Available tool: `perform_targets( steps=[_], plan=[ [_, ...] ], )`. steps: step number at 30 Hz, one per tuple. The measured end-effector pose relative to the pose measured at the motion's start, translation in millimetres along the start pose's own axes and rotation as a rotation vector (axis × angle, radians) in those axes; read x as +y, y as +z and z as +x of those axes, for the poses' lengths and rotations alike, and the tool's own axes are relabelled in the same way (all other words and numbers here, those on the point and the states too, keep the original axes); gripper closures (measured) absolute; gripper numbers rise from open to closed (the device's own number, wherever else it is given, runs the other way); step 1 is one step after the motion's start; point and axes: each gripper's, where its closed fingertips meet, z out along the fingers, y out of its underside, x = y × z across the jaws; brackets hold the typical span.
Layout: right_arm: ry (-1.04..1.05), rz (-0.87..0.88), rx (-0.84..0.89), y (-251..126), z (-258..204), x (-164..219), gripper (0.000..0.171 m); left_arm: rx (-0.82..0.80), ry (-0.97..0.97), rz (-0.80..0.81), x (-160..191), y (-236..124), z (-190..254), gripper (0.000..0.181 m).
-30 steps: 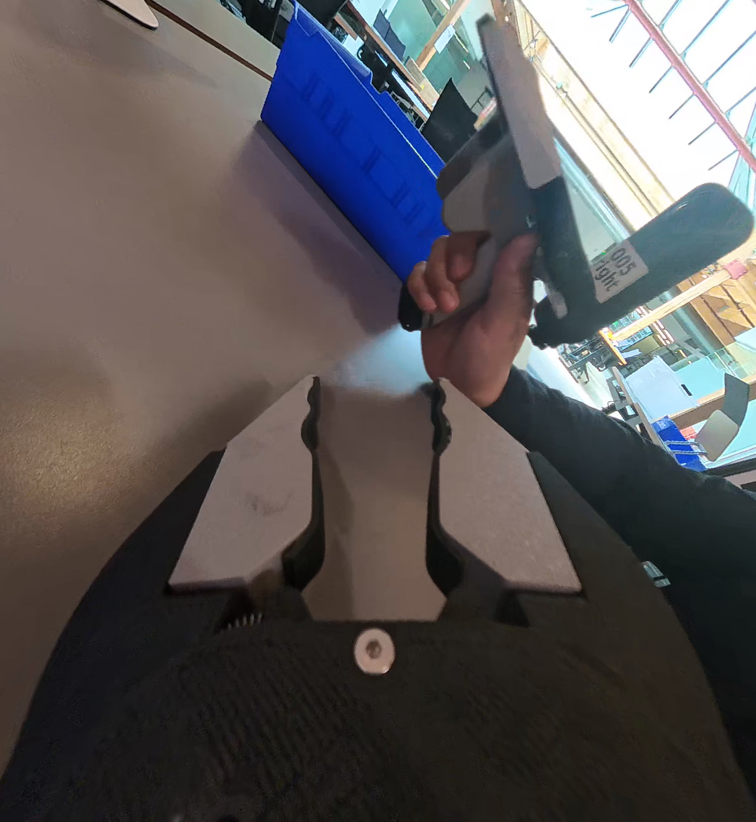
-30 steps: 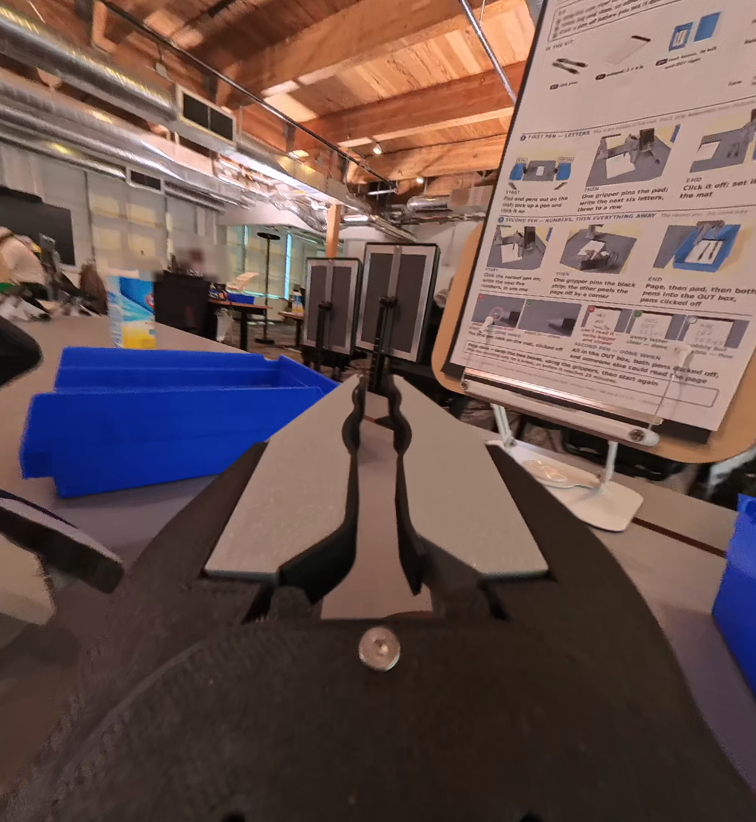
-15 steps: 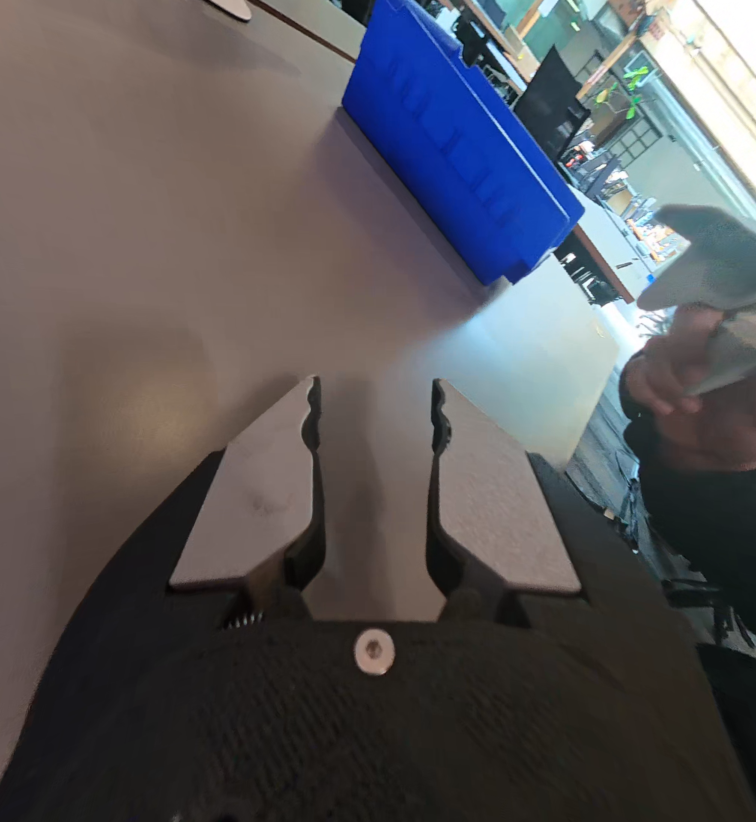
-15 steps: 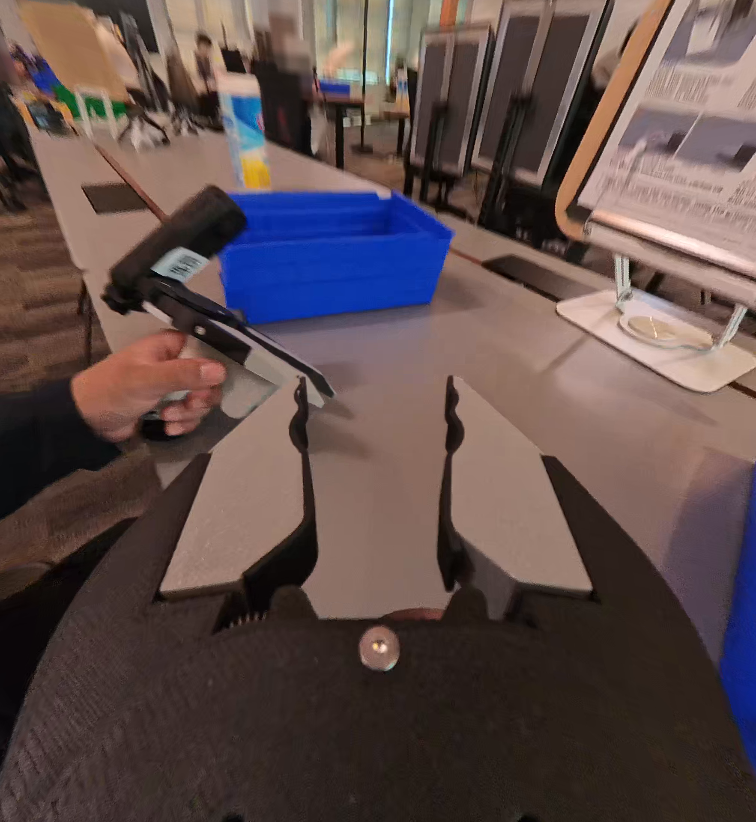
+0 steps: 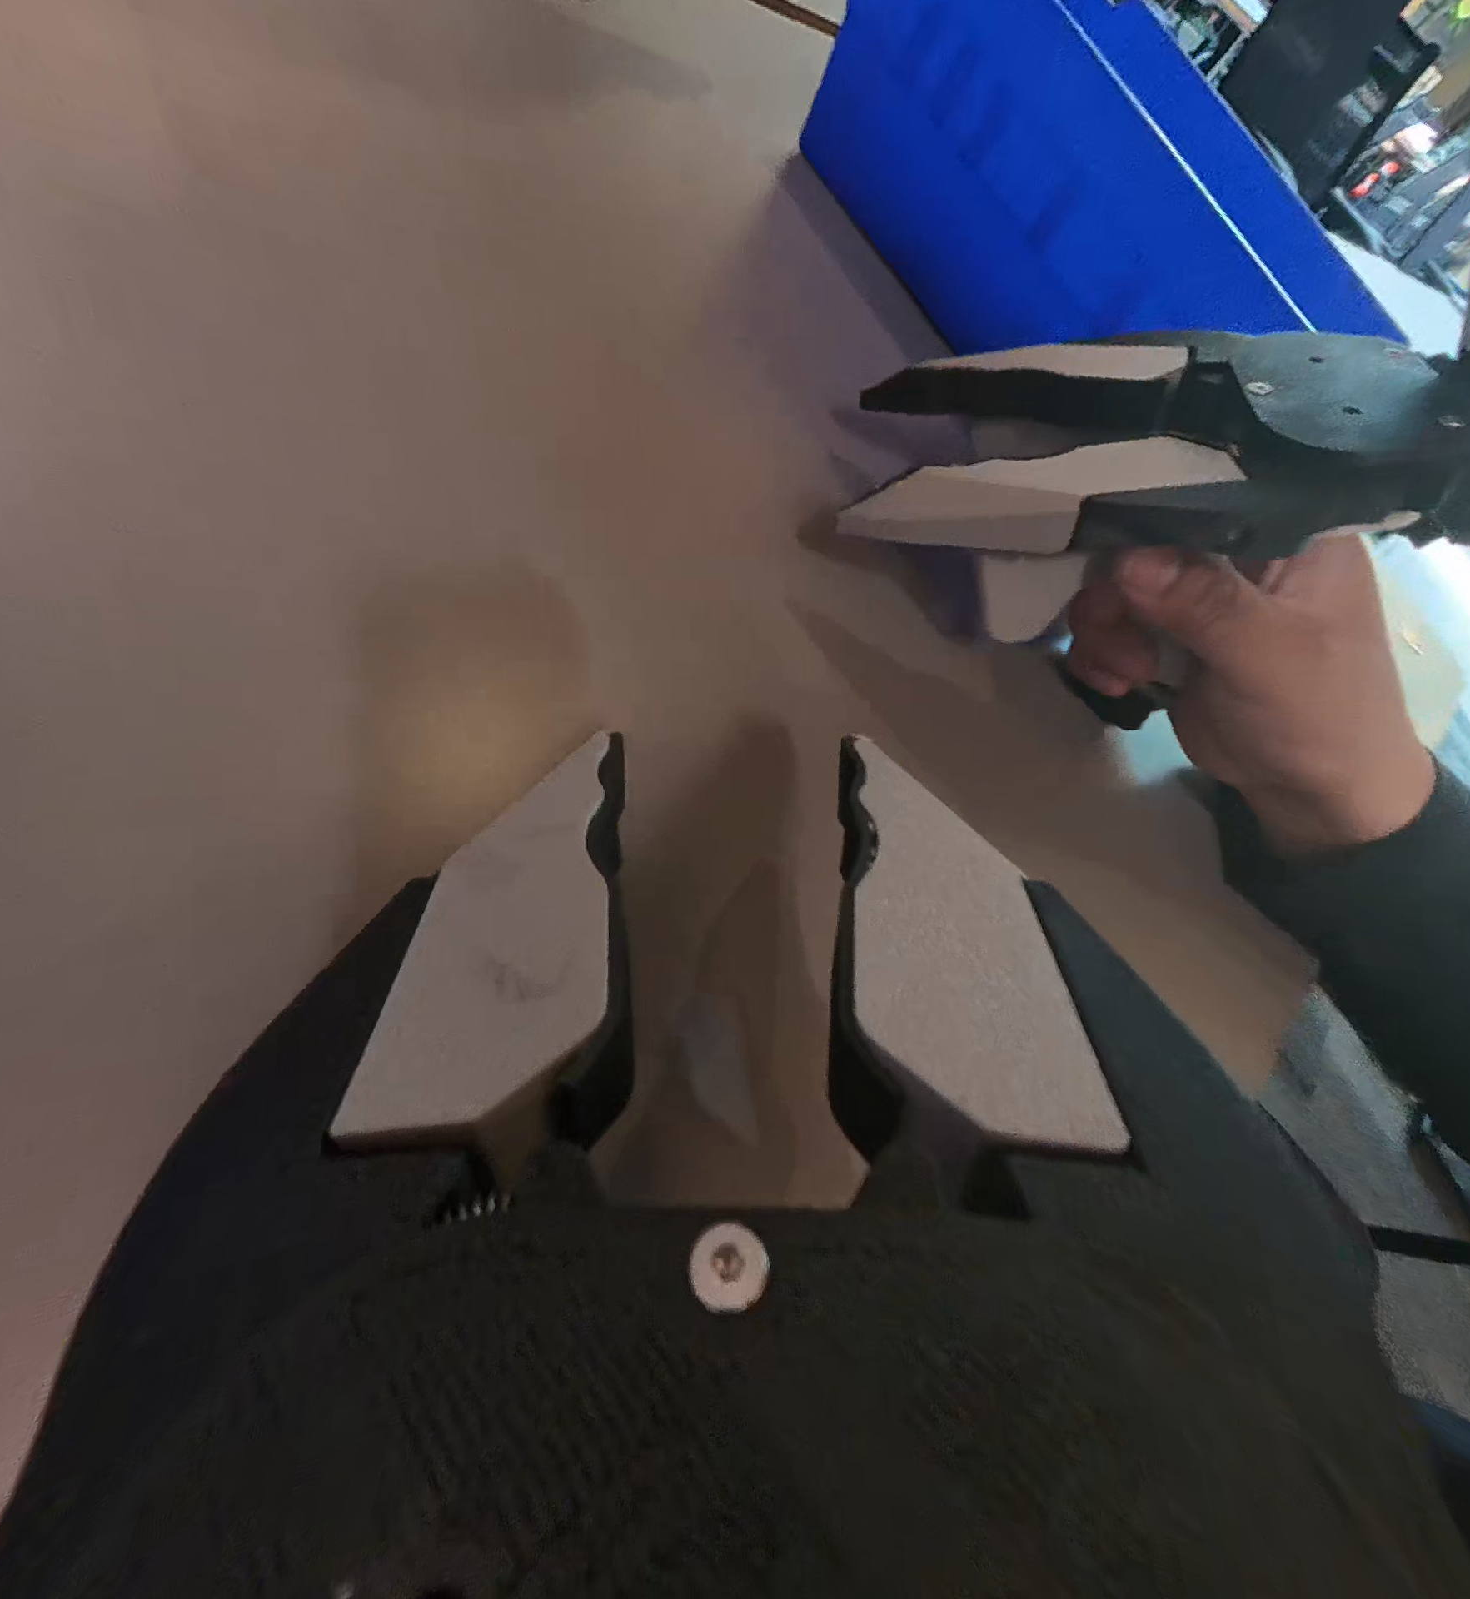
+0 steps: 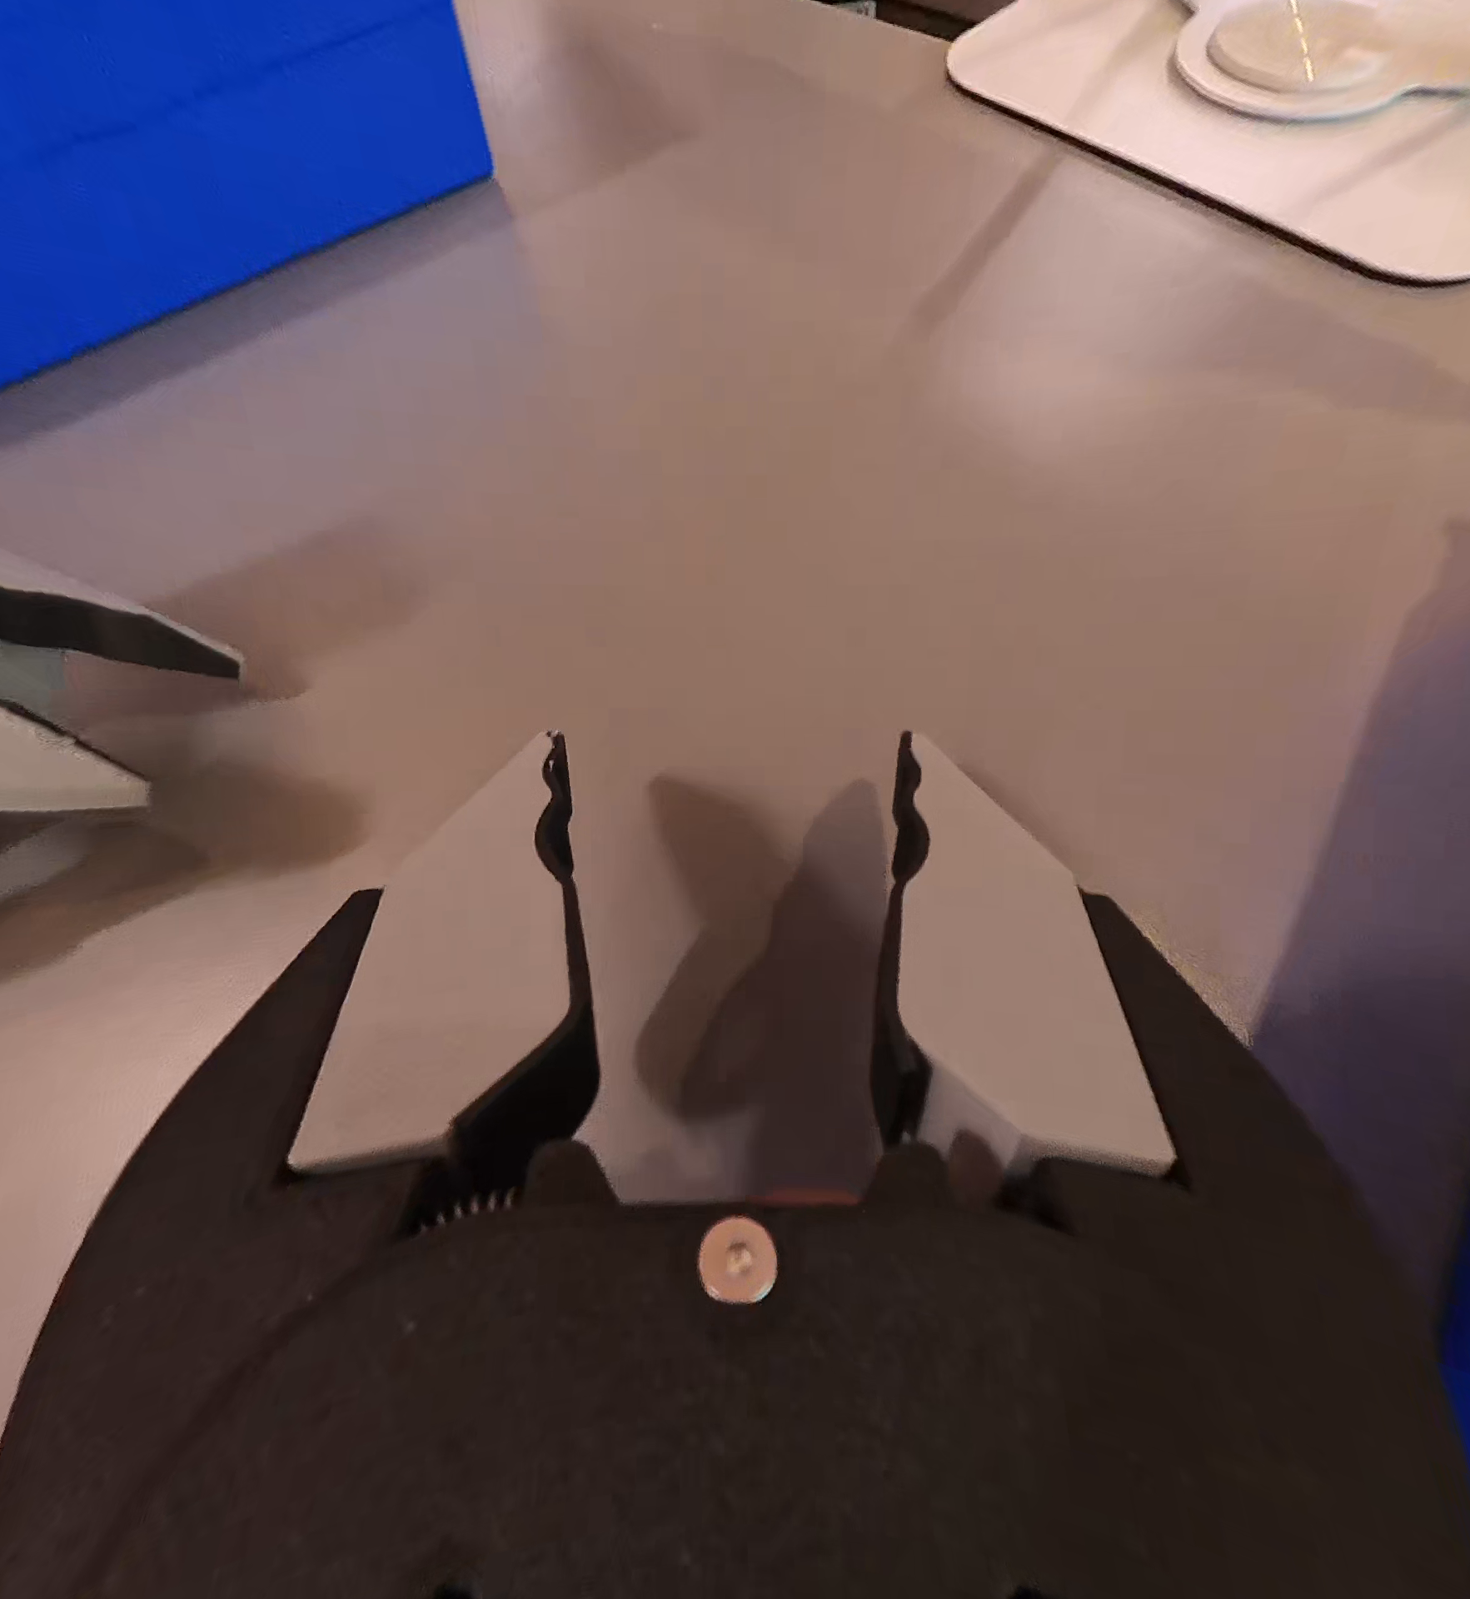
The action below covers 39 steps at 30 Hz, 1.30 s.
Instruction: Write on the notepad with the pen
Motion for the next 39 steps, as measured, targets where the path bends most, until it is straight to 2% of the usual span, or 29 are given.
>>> perform_targets(
  steps=[5,11,15,21,25,30,34,39],
  plan=[
    [-0.047,-0.029,0.091,2.4,6.3,3.8,0.095,-0.181,0.048,0.018,-18.6,18.5,-20.7,0.126],
    [-0.120,-0.022,0.152,1.3,6.2,2.9,0.091,-0.323,0.176,-0.086,-11.0,36.0,-24.0,0.124],
    [-0.095,-0.013,0.139,0.4,7.4,2.0,0.095,-0.367,0.209,-0.099,-9.9,36.5,-26.2,0.126],
    [-0.049,-0.097,0.139,7.6,12.7,12.9,0.093,-0.426,0.237,-0.109,-9.1,35.9,-29.5,0.129],
    [-0.041,-0.125,0.139,10.0,13.7,16.8,0.092,-0.455,0.226,-0.107,-9.8,34.5,-33.5,0.121],
    [-0.003,-0.136,0.143,10.7,17.4,18.6,0.085,-0.487,0.206,-0.110,-13.8,37.9,-40.7,0.096],
    [0.027,-0.145,0.179,10.4,23.5,19.9,0.071,-0.581,0.129,-0.079,-25.0,37.0,-60.3,0.096],
    [0.034,-0.148,0.187,10.7,25.0,20.1,0.069,-0.597,0.119,-0.080,-26.6,38.5,-62.9,0.088]
  ],
)
